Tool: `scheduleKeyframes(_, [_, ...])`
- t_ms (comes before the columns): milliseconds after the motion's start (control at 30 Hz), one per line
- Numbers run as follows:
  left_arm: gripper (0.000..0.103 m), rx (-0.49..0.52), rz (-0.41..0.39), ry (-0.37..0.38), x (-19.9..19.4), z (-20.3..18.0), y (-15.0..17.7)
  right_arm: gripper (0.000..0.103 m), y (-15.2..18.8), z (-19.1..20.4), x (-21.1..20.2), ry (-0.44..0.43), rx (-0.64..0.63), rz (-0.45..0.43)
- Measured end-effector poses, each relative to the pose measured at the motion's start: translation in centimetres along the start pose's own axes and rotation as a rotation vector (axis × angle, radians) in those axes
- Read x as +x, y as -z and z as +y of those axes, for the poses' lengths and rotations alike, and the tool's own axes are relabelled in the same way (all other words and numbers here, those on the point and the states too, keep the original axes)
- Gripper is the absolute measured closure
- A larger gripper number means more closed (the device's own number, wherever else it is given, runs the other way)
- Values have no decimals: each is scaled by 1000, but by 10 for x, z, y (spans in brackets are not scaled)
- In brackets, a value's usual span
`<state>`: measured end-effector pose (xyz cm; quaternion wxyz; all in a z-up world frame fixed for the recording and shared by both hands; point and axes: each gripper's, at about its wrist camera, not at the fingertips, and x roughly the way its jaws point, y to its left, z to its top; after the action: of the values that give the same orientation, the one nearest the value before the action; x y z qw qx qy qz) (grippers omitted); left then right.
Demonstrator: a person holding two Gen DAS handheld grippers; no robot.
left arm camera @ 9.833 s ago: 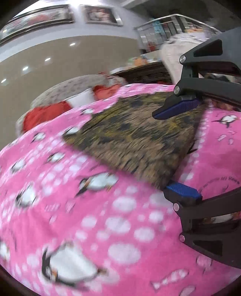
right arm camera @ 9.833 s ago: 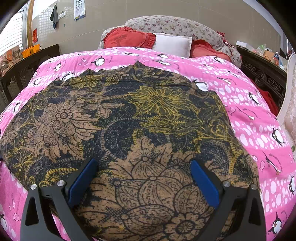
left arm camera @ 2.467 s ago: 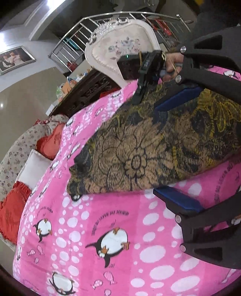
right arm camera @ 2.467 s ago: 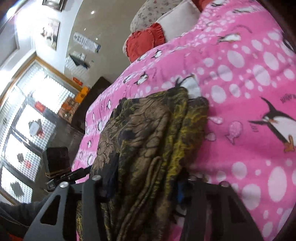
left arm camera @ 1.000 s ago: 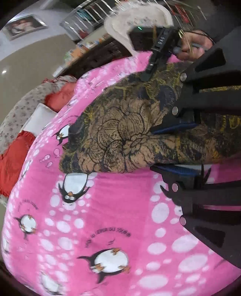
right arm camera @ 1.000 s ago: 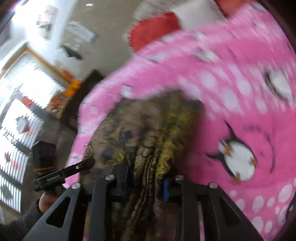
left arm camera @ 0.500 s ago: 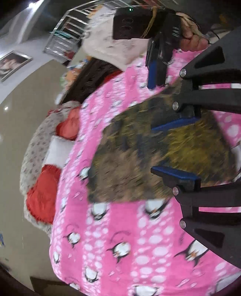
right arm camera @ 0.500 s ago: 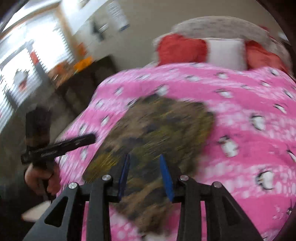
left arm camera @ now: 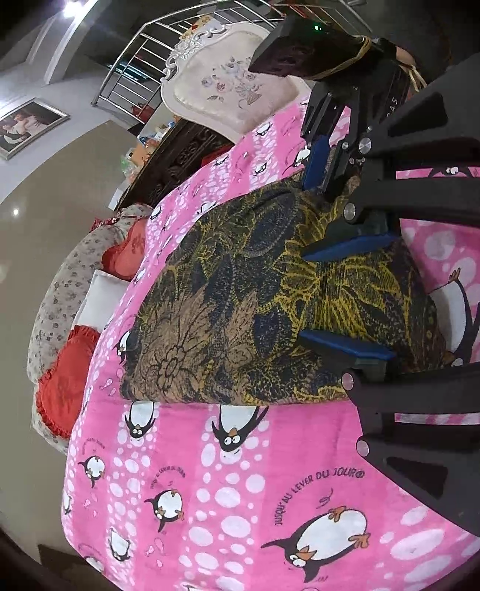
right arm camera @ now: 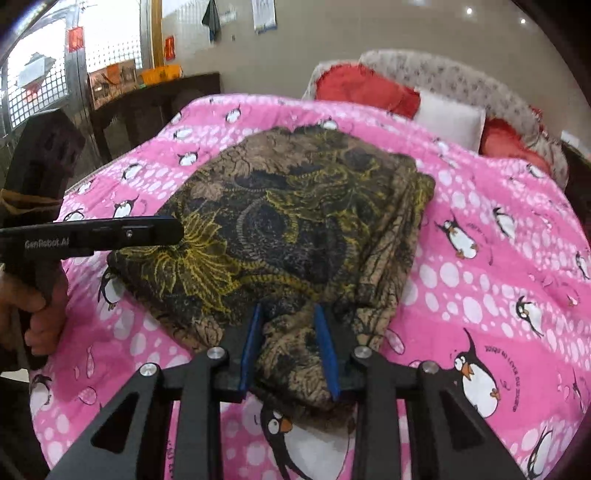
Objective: Fold small clothes
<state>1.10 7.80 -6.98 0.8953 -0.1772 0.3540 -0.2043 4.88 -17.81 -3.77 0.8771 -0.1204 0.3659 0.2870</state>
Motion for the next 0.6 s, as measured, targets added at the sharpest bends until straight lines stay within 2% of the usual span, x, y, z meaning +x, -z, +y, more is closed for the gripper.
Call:
scheduleKeyframes(167, [85,2,-1,-2,2,-1,-1,71,0,5,2,37,-23,-11])
scheduleKeyframes(600, [85,-92,-25,110,-4,15,1,71,1,13,4,73,-34,-1])
